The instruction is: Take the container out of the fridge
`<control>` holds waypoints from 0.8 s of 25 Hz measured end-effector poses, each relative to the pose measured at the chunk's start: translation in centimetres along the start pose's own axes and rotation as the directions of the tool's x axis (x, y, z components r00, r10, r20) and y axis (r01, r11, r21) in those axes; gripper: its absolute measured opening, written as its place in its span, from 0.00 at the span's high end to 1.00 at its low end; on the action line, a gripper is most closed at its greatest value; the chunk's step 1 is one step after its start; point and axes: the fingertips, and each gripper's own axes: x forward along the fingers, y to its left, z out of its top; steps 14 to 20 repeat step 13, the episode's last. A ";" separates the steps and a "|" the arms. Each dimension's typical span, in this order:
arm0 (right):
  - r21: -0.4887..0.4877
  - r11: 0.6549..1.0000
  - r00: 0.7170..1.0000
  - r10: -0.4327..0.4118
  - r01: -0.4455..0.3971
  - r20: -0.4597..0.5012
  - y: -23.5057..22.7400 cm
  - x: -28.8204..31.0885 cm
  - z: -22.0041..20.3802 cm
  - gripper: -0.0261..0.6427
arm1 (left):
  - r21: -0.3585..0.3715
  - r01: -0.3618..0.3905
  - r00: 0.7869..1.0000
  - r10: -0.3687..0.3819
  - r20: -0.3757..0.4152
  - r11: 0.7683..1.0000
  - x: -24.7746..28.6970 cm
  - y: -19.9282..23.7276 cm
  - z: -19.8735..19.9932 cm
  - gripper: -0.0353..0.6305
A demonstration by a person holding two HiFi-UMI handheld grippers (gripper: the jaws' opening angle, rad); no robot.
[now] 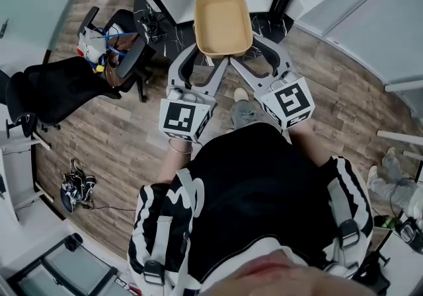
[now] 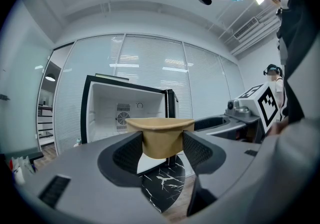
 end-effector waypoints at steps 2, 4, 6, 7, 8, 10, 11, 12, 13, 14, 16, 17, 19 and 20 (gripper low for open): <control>0.001 1.000 1.000 0.001 -0.001 0.001 0.0 -0.1 0.0 0.57 | -0.004 -0.002 1.000 0.002 -0.001 1.000 0.0 -0.1 0.0 0.56; 0.002 1.000 1.000 0.002 -0.002 0.004 -0.1 -0.2 -0.1 0.57 | -0.004 -0.004 1.000 0.004 -0.004 1.000 0.0 -0.2 -0.2 0.56; 0.003 1.000 1.000 0.003 -0.003 0.005 0.0 -0.2 -0.1 0.57 | -0.004 -0.004 1.000 0.004 -0.008 1.000 0.0 -0.2 -0.2 0.56; 0.004 1.000 1.000 0.003 -0.003 0.005 0.0 -0.2 -0.1 0.57 | -0.002 -0.004 1.000 0.004 -0.005 1.000 0.0 -0.2 -0.1 0.56; 0.004 1.000 1.000 0.003 -0.003 0.005 0.0 -0.3 0.0 0.57 | 0.001 -0.003 1.000 0.003 -0.001 1.000 0.0 -0.2 0.0 0.56; 0.003 1.000 1.000 0.003 -0.003 0.006 0.0 -0.3 0.1 0.57 | 0.003 -0.003 1.000 0.003 0.002 1.000 -0.1 -0.3 0.1 0.56; 0.004 1.000 1.000 0.004 -0.004 0.006 0.1 -0.4 0.1 0.57 | 0.001 -0.004 1.000 0.004 -0.001 1.000 -0.2 -0.3 0.1 0.56; 0.006 1.000 1.000 0.004 -0.004 0.006 0.1 -0.4 0.1 0.57 | -0.002 -0.005 1.000 0.005 -0.004 1.000 -0.3 -0.4 0.1 0.56; 0.008 1.000 1.000 0.005 -0.005 0.006 0.2 -0.5 0.1 0.57 | -0.005 -0.005 1.000 0.005 -0.008 1.000 -0.4 -0.5 0.0 0.56; 0.008 1.000 1.000 0.005 -0.005 0.006 0.2 -0.5 0.1 0.57 | -0.005 -0.005 1.000 0.005 -0.008 1.000 -0.4 -0.5 0.0 0.56; 0.008 1.000 1.000 0.005 -0.005 0.006 0.2 -0.5 0.1 0.57 | -0.005 -0.005 1.000 0.005 -0.008 1.000 -0.4 -0.5 0.0 0.56; 0.008 1.000 1.000 0.005 -0.005 0.006 0.2 -0.5 0.1 0.57 | -0.005 -0.005 1.000 0.005 -0.008 1.000 -0.4 -0.5 0.0 0.56; 0.008 1.000 1.000 0.005 -0.005 0.006 0.2 -0.5 0.1 0.57 | -0.005 -0.005 1.000 0.005 -0.008 1.000 -0.4 -0.5 0.0 0.56; 0.008 1.000 1.000 0.005 -0.005 0.006 0.2 -0.5 0.1 0.57 | -0.005 -0.005 1.000 0.005 -0.008 1.000 -0.4 -0.5 0.0 0.56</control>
